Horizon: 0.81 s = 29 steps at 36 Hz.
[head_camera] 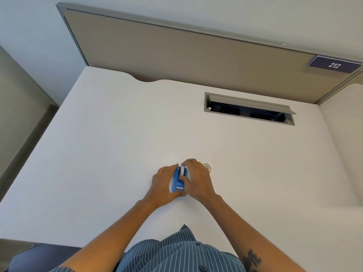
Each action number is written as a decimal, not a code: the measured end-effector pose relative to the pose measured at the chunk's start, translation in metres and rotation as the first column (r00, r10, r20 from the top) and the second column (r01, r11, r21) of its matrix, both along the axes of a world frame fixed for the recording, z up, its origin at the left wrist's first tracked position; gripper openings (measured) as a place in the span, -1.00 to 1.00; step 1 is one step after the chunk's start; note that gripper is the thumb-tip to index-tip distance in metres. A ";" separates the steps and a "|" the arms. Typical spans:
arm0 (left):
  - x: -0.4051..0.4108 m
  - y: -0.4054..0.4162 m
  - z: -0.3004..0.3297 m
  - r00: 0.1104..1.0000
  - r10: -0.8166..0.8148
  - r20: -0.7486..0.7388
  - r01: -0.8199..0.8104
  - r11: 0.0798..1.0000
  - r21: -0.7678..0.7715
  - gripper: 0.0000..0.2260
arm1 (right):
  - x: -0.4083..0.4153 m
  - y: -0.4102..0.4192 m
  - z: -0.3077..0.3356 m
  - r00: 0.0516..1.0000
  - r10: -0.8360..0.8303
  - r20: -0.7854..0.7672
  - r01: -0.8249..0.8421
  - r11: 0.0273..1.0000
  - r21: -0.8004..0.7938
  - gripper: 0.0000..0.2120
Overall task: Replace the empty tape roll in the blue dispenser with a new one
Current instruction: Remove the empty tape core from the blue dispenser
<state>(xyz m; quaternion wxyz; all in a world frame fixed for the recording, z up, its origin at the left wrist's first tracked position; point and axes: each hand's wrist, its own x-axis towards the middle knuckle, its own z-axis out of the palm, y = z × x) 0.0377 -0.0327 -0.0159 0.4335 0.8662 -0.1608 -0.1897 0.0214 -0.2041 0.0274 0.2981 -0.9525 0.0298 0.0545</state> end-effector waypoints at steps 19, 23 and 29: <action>-0.021 0.005 0.045 0.961 0.208 -0.180 -0.254 0.921 -0.295 -0.73 | -0.032 0.003 0.023 0.994 -0.024 0.106 -0.012 0.946 0.325 -0.66; -0.025 0.001 0.053 0.925 0.249 -0.288 -0.350 0.853 -0.387 -0.78 | -0.040 0.001 0.029 0.996 -0.038 0.076 0.002 0.904 0.427 -0.67; -0.033 -0.005 0.060 0.877 0.315 -0.363 -0.457 0.778 -0.431 -0.85 | -0.052 0.000 0.036 0.988 -0.142 -0.061 0.148 0.760 0.633 -0.66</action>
